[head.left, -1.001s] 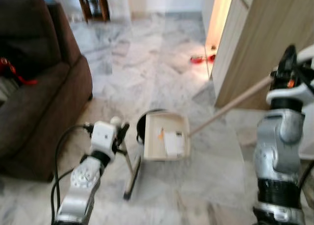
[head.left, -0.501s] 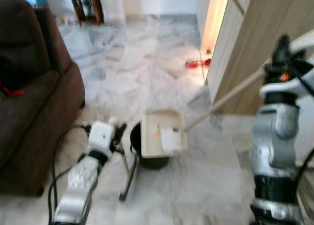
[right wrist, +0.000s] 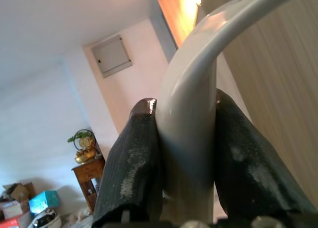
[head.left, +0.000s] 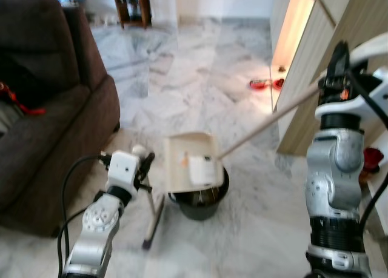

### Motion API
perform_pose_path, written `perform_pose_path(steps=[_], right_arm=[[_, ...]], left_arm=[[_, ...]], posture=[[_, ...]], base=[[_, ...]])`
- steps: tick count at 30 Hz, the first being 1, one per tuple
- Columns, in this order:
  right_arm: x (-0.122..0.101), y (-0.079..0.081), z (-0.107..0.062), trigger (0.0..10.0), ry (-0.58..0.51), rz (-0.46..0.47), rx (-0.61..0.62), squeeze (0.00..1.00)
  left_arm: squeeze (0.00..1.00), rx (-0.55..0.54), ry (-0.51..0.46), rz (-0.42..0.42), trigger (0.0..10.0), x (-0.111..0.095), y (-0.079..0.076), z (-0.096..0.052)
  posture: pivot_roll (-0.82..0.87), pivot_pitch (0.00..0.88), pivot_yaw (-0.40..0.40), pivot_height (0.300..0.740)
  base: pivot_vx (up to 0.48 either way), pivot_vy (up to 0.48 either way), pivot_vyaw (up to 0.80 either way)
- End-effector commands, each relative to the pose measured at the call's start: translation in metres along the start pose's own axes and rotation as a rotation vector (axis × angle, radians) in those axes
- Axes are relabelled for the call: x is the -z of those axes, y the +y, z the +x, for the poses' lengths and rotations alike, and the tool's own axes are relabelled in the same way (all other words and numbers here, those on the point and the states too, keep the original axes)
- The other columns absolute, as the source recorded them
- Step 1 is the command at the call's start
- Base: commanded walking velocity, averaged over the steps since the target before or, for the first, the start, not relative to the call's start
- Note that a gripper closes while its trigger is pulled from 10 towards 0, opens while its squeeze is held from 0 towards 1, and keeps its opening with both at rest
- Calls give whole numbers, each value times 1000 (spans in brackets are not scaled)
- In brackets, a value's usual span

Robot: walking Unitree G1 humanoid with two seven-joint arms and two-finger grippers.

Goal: Sweep floor

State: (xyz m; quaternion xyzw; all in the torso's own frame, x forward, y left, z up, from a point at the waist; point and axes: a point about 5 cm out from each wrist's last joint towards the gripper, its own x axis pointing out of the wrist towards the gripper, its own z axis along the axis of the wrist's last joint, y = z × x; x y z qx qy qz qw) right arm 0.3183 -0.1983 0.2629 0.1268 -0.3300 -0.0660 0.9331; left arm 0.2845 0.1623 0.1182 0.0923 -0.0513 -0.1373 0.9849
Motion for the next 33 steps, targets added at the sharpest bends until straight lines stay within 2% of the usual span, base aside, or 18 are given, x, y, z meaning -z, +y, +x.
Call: perform_pose_path(steps=[1,33], right_arm=[[-16,0,4,10000,-81,-1,-2,0],[-16,5,4,10000,-73,8,-21,0]], left_arm=[[0,9,-46,11,10000,-8,-2,3],[0,6,-42,11,10000,-8,-1,1]], posture=[[113,69,46,740],[119,90,45,740]], base=[[330,0,0],[330,0,0]])
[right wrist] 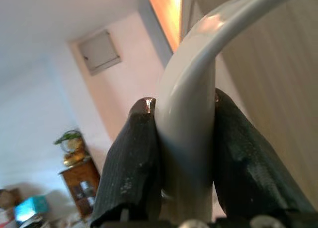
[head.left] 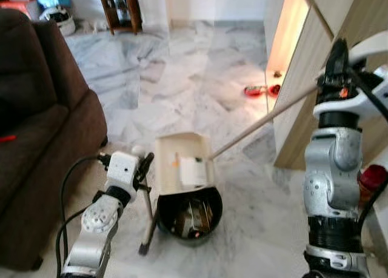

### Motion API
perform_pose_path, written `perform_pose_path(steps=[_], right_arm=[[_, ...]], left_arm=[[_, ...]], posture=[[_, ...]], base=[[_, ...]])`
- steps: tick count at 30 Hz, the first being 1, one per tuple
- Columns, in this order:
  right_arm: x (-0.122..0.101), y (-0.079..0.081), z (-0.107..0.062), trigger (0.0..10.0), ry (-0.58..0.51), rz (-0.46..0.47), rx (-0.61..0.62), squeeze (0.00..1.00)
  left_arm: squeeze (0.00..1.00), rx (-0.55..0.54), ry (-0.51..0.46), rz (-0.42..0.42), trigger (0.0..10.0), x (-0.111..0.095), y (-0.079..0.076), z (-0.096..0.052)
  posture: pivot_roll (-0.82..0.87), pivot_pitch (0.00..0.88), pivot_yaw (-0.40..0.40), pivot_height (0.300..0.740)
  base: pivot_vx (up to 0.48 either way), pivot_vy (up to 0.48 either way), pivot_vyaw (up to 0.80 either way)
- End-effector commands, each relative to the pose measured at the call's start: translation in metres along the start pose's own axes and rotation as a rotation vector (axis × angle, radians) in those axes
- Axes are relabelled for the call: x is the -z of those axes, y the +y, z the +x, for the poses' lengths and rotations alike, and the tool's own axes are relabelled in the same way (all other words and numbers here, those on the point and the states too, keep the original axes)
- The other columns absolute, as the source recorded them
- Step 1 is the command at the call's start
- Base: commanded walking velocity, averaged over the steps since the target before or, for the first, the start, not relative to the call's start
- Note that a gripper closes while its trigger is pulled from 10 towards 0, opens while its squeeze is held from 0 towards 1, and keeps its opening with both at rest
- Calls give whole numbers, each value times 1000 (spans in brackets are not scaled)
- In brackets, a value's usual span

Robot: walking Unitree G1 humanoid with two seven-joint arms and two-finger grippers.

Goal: Sweep floor

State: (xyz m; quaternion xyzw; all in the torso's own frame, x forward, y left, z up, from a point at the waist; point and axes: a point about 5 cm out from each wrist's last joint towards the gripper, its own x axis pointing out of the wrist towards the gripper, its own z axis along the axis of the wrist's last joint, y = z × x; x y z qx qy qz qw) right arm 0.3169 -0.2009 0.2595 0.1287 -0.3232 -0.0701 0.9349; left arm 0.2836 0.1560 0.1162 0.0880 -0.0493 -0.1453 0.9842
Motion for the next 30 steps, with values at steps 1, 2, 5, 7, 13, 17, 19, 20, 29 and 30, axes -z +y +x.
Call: perform_pose_path(steps=[1,2,5,7,13,17,19,20,29,30], right_arm=[[-17,9,7,10000,-84,9,-36,0],[-17,10,6,10000,-83,10,-44,0],[-17,18,5,10000,-78,22,-98,0],[-16,22,5,10000,-74,26,-122,0],[-18,32,1,10000,-83,33,-196,0],[-17,47,-5,10000,-81,-9,-299,0],[-16,50,-6,10000,-79,-14,-321,0],[-16,53,-8,10000,-78,-17,-336,0],[-18,89,-26,10000,-114,-30,-478,0],[-19,93,-28,10000,-124,-45,-495,0]], left_arm=[[0,-10,-47,18,10000,-9,6,1],[0,-9,-48,17,10000,-9,6,1],[0,-8,-50,14,10000,-9,5,0],[0,-6,-51,13,10000,-9,5,0],[0,-4,-52,13,10000,-10,5,0],[0,0,-50,14,10000,-9,5,0],[0,1,-50,13,10000,-9,4,0],[0,2,-50,12,10000,-9,4,0],[0,19,-54,21,10000,-10,2,1],[0,20,-54,21,10000,-10,2,1]], posture=[[119,91,44,740],[119,91,44,740],[119,92,44,740],[119,92,44,740],[119,93,45,740],[118,92,48,740],[118,92,48,740],[118,92,48,740],[115,90,52,740],[115,90,53,740]], base=[[270,0,0],[0,0,0],[0,0,0],[0,0,0],[0,0,0],[0,0,0],[0,0,0],[0,0,0],[0,0,0],[0,0,0]])
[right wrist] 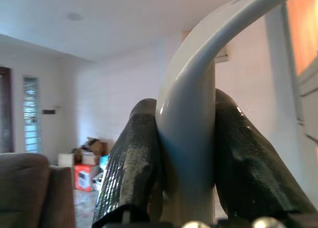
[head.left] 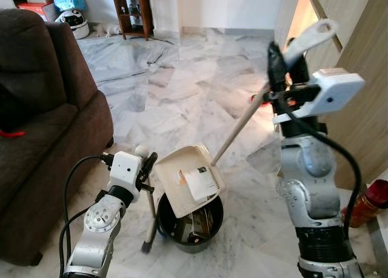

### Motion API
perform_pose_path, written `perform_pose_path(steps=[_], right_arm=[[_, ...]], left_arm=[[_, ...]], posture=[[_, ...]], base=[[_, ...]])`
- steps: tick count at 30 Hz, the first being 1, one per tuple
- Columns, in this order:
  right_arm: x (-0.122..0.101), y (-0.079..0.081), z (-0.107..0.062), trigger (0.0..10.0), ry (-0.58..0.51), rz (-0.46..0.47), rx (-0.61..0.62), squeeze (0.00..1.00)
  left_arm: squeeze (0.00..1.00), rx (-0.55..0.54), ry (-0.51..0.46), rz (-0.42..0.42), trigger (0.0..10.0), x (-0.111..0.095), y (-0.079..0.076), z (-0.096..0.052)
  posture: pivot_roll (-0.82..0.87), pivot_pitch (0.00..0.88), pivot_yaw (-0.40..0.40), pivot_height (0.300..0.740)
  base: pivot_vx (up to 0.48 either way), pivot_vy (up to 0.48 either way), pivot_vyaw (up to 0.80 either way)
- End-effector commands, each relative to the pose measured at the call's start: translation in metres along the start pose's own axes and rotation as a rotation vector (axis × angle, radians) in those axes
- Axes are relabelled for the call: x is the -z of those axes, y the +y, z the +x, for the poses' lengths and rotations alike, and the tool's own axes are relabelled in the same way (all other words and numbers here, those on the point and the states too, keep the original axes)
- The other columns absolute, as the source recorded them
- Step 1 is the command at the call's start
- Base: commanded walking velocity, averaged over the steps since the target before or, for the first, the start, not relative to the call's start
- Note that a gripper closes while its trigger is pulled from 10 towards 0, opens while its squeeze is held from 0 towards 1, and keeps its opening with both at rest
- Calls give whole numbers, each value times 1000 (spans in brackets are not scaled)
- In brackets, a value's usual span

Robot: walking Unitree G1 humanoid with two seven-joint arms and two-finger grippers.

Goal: Sweep floor

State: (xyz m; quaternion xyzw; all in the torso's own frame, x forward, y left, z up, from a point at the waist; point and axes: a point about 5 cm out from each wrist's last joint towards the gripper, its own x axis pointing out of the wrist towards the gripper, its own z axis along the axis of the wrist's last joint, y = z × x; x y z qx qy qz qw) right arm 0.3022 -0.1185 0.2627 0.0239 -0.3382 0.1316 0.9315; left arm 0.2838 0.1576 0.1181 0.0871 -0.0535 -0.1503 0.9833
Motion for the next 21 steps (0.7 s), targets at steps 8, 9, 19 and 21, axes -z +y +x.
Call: perform_pose_path(steps=[8,9,19,21], right_arm=[[-25,51,0,10000,-148,-10,-143,0],[-27,57,0,10000,-153,-9,-159,0],[-28,73,-4,10000,-187,-161,-223,0],[-27,73,-4,10000,-187,-169,-223,0]], left_arm=[[0,20,-45,19,10000,-8,-1,2],[0,20,-45,19,10000,-8,-1,2],[0,24,-45,17,10000,-8,-2,3],[0,23,-46,18,10000,-8,-2,3]], posture=[[114,93,54,740],[110,93,55,740],[110,92,53,740],[110,93,54,740]], base=[[0,0,0],[0,0,0],[0,0,0],[0,0,0]])
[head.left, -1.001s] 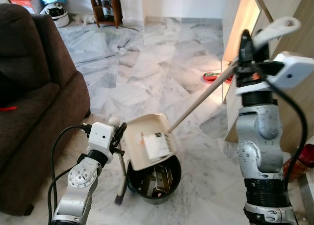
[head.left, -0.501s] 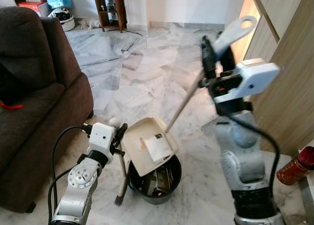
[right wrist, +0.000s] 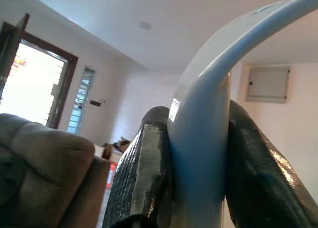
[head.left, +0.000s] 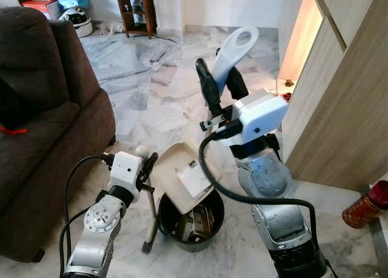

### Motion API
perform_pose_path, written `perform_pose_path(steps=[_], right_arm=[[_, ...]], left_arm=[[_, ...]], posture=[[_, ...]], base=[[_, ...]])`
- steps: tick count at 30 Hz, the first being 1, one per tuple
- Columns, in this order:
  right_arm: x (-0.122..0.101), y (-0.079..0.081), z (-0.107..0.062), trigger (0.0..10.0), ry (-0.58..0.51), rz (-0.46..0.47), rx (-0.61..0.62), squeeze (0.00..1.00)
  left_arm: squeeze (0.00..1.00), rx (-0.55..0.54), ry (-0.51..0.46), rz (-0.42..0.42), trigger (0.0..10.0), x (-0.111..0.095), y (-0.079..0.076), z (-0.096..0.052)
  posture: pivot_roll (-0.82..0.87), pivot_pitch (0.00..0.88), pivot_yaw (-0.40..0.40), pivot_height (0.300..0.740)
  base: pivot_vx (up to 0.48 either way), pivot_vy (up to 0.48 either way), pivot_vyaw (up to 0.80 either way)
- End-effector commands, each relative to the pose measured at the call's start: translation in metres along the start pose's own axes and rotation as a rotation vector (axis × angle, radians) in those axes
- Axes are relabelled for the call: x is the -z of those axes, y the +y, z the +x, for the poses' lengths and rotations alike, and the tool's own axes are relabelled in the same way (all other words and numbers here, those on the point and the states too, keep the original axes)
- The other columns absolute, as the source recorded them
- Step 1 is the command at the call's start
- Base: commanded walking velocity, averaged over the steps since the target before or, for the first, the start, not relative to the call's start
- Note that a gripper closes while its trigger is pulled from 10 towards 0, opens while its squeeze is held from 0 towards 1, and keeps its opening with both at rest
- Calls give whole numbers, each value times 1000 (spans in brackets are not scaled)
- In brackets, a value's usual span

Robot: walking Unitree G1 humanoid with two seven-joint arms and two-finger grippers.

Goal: Sweep floor

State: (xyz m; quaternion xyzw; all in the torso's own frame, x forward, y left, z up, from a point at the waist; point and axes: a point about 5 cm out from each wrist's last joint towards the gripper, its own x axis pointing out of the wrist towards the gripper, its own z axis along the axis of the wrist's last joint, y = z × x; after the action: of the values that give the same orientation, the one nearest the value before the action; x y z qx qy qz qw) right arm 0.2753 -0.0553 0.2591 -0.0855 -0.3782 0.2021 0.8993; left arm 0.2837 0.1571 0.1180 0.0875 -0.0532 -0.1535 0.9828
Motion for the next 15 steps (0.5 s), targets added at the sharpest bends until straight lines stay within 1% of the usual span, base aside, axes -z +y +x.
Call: perform_pose_path(steps=[1,6,8,12,15], right_arm=[[-22,0,6,10000,-119,-21,7,0],[-22,-3,6,10000,-121,-43,33,0],[-24,-3,6,10000,-131,-66,34,0],[-25,-1,6,10000,-140,-82,24,0],[-27,5,6,10000,-156,-137,-22,0]], left_arm=[[0,17,-46,18,10000,-8,-1,3],[0,18,-44,17,10000,-8,-1,3],[0,20,-44,17,10000,-8,-1,3],[0,23,-43,17,10000,-8,-2,3],[0,24,-45,15,10000,-8,-2,4]], posture=[[110,93,54,740],[108,94,54,740],[107,94,55,740],[107,91,55,740],[104,88,55,740]], base=[[0,0,0],[0,0,0],[0,0,0],[0,0,0],[0,0,0]])
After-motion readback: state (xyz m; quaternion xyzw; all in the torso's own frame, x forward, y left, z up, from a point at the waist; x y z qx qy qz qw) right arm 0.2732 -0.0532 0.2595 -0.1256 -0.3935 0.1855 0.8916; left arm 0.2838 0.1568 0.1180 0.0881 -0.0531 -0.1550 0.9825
